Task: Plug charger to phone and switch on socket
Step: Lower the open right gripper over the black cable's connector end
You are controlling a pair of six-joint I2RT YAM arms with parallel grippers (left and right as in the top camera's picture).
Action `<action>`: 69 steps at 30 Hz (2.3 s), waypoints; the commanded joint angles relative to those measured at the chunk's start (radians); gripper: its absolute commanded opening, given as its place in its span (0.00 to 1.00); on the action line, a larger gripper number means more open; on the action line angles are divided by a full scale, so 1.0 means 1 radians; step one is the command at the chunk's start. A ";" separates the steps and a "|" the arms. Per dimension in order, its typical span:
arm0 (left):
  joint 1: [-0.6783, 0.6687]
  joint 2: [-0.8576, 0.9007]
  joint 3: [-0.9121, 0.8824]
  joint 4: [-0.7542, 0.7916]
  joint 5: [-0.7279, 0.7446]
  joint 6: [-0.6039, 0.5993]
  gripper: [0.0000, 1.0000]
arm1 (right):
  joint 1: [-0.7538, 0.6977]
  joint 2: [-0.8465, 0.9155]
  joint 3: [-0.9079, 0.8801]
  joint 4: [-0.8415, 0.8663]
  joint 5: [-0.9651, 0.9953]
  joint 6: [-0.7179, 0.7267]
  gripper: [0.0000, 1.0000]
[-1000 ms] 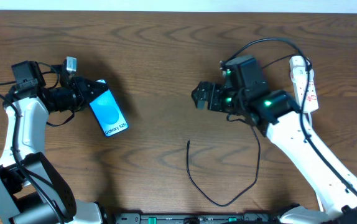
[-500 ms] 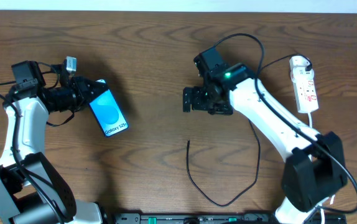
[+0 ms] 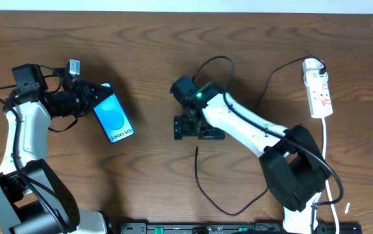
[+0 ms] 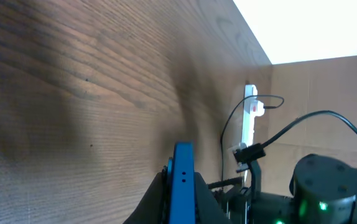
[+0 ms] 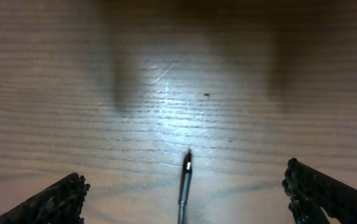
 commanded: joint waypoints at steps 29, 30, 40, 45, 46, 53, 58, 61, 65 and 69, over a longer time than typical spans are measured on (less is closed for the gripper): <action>0.002 -0.022 0.032 -0.004 0.024 0.010 0.07 | 0.109 0.010 -0.040 0.000 -0.002 0.180 0.99; 0.002 -0.022 0.032 -0.004 0.024 0.010 0.07 | 0.117 0.011 -0.040 -0.009 -0.002 0.189 0.99; 0.002 -0.022 0.032 -0.005 0.024 0.010 0.08 | 0.153 0.010 -0.064 -0.098 0.013 0.335 0.99; 0.002 -0.022 0.032 -0.004 0.023 0.010 0.07 | 0.156 0.011 -0.099 -0.048 0.014 0.333 0.99; 0.002 -0.022 0.032 -0.004 0.024 0.010 0.07 | 0.156 0.011 -0.103 -0.034 0.016 0.333 0.99; 0.002 -0.022 0.032 -0.004 0.023 0.010 0.07 | 0.156 0.011 -0.113 0.016 0.033 0.333 0.99; 0.002 -0.022 0.032 -0.005 0.024 0.010 0.07 | 0.155 0.016 -0.113 0.023 0.037 0.333 0.99; 0.002 -0.022 0.032 -0.005 0.023 0.010 0.07 | 0.155 0.030 -0.113 0.026 0.036 0.333 0.99; 0.002 -0.022 0.032 -0.005 0.024 0.010 0.07 | 0.153 0.048 -0.113 0.034 0.025 0.329 0.99; 0.002 -0.022 0.032 -0.005 0.023 0.010 0.08 | 0.147 0.050 -0.113 0.042 0.010 0.311 0.99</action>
